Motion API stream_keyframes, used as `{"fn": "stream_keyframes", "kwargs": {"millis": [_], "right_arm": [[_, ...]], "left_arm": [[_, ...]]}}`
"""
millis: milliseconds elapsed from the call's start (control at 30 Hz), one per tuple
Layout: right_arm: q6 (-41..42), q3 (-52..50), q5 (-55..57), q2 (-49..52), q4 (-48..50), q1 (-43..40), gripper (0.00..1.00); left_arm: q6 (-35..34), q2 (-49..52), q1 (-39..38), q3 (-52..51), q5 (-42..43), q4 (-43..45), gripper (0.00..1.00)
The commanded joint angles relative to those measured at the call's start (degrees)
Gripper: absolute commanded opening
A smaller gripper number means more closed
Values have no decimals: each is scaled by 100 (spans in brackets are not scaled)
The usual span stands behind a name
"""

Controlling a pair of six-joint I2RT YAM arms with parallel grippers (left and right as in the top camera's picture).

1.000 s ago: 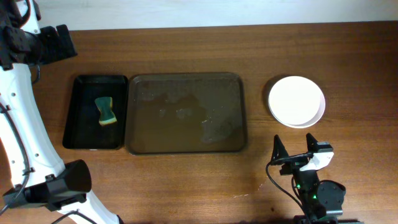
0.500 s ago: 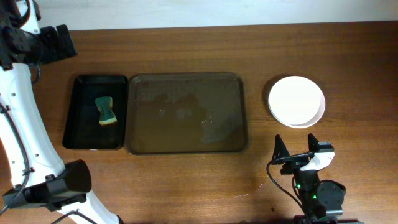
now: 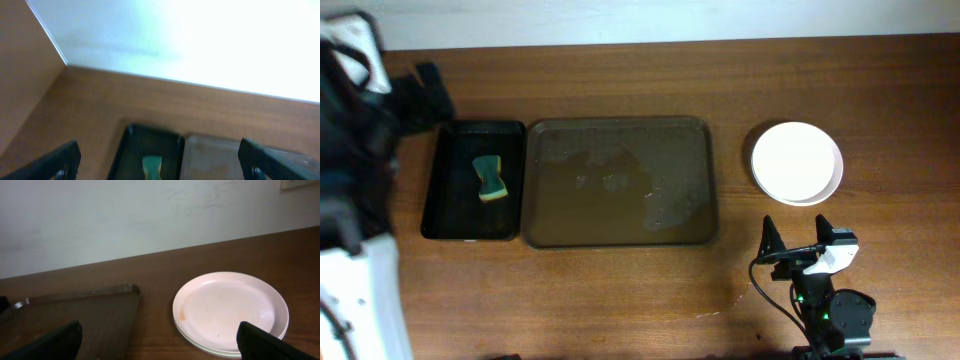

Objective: Clean dirty plates on tray and stack at the side

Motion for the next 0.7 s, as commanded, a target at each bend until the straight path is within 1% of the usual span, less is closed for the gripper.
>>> {"fn": "stream_keyframes", "kwargs": {"millis": [0,67,133,233,300,333,433,567,667], "right_arm": [[37,-35,50,-55,-24,46,98],[37,-35,50,-55,-24,46,98],[37,-35,50,-55,-24,46,98],[37,-35,50,-55,-24,46,98],[37,-35,50,-55,-24,46,98],[37,-35,50,-55,-24,46,98],[37,-35,50,-55,-24,46,98],[37,-35,50,-55,-24,46,98],[37,-35,50,-55,-24,46,98]], "left_arm": [[136,-1290,-28,-2920,85,1615,99],[136,-2017,-28,-4378,107,2605,99],[136,-2900,-28,-6092,129,3506,99],[133,-3770,-28,-7796,127,4481,99],[133,-4627,-28,-9084,162,5383,99],[131,-4968,-31,-9475,192,5584,99],[133,-5729,-35,-10059,232,5611,99],[133,-6330,-57,-10065,229,4922,99],[133,-6627,-57,-10065,229,4806,99]]}}
